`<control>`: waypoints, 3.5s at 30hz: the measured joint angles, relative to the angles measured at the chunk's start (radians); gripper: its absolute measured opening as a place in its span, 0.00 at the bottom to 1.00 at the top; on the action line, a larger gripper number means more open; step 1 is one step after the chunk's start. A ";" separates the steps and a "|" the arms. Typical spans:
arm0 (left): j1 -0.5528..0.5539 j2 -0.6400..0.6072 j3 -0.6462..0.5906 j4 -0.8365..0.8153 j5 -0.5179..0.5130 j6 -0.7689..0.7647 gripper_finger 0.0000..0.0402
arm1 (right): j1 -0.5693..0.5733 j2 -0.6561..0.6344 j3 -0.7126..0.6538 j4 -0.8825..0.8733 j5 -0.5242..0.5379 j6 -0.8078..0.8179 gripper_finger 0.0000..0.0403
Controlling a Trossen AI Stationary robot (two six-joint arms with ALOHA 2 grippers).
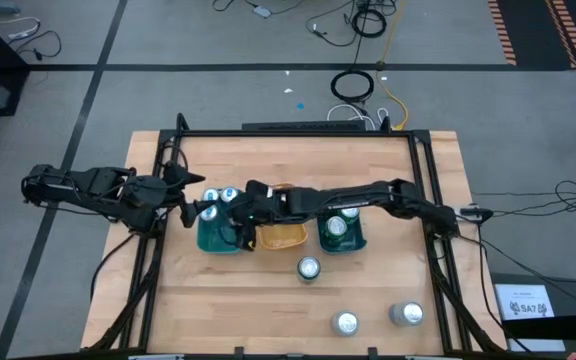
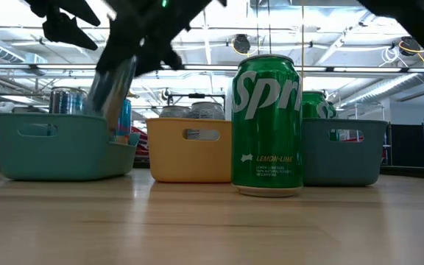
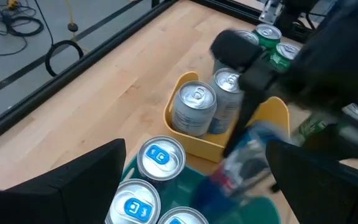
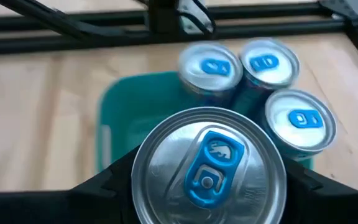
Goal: Sort soda cans
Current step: Put the blue soda can into the green bin, then put the green soda can into the blue bin
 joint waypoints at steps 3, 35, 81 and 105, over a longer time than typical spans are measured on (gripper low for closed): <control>0.000 0.000 0.000 0.000 0.000 0.000 0.99 | -0.022 0.033 0.000 0.037 0.007 0.000 0.55; 0.000 0.001 0.000 -0.001 0.045 0.000 0.99 | -0.067 0.089 0.137 -0.156 -0.017 0.017 0.70; -0.161 0.434 0.083 -0.003 -0.009 -0.314 0.99 | 0.748 -0.964 -0.967 -0.898 0.272 1.599 0.70; -0.175 0.449 0.114 -0.004 -0.014 -0.307 0.99 | 0.641 -0.964 -1.008 -0.873 0.214 1.596 0.96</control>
